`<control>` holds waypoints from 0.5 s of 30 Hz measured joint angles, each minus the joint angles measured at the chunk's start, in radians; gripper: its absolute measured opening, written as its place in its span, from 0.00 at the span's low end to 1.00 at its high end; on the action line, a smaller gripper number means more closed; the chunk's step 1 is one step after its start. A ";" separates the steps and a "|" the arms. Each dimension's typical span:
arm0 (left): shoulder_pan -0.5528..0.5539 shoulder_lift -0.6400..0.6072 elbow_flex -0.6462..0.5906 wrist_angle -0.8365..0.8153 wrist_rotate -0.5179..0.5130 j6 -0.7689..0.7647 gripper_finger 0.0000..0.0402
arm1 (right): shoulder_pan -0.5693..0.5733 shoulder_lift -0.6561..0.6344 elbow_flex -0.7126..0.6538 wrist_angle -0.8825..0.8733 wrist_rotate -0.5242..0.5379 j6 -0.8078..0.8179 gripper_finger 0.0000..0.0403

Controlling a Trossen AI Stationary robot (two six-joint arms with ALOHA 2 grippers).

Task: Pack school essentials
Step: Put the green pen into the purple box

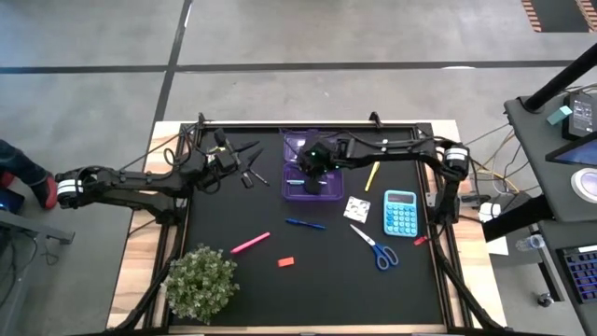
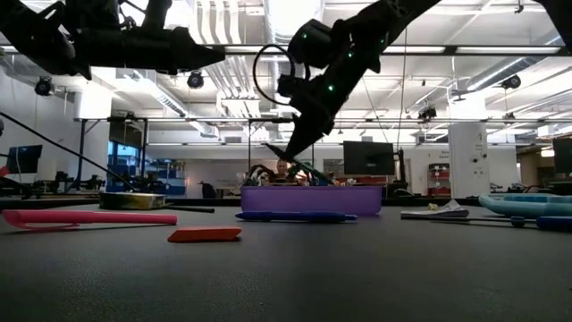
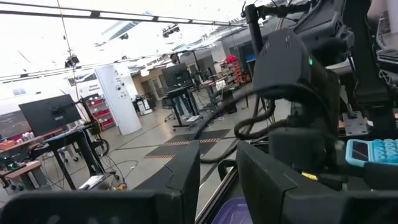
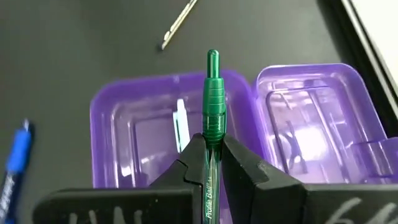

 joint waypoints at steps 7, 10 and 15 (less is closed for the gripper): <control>0.000 0.000 0.000 0.000 0.000 0.000 0.22 | 0.000 0.040 0.000 -0.076 0.026 -0.058 0.06; 0.000 0.000 0.000 0.000 0.000 0.000 0.22 | 0.000 0.054 0.000 -0.084 0.070 -0.077 0.08; 0.000 0.000 0.000 0.000 0.000 0.000 0.22 | 0.000 0.074 0.001 -0.086 0.079 -0.091 0.17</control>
